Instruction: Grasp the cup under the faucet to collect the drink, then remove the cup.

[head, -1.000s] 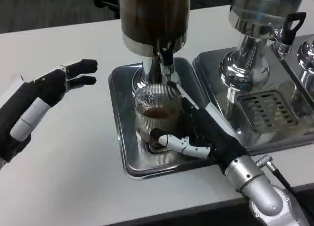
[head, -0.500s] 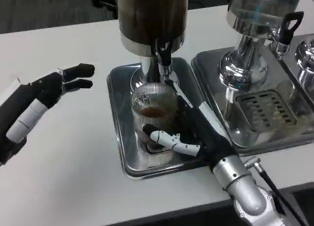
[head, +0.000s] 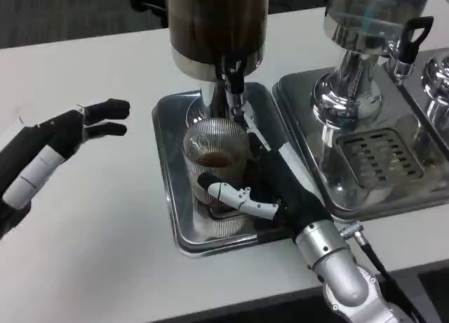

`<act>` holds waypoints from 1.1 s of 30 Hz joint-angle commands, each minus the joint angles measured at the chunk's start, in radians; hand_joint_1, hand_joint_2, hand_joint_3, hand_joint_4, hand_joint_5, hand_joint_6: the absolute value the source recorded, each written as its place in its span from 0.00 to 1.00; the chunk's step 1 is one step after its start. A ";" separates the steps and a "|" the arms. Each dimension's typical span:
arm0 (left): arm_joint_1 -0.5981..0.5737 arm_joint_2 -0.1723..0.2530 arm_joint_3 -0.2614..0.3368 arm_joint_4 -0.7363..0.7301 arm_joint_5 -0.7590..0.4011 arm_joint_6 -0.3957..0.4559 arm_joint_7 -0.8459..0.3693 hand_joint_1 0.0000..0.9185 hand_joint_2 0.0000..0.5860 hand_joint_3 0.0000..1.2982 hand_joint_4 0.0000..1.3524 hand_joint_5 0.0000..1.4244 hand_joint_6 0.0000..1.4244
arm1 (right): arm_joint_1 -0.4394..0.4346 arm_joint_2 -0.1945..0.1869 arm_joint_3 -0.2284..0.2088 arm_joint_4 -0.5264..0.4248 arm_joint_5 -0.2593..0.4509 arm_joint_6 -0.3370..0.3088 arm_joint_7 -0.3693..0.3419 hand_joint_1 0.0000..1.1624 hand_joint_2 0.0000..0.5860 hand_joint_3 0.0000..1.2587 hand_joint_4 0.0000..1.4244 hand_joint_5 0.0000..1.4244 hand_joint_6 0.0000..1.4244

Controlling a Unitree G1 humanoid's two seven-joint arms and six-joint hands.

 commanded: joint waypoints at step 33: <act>0.052 0.035 -0.005 -0.019 0.012 0.028 0.013 0.00 0.17 0.24 0.19 0.20 0.12 | -0.004 0.118 0.070 0.132 -0.146 -0.049 -0.509 0.67 0.35 0.27 0.39 0.51 0.68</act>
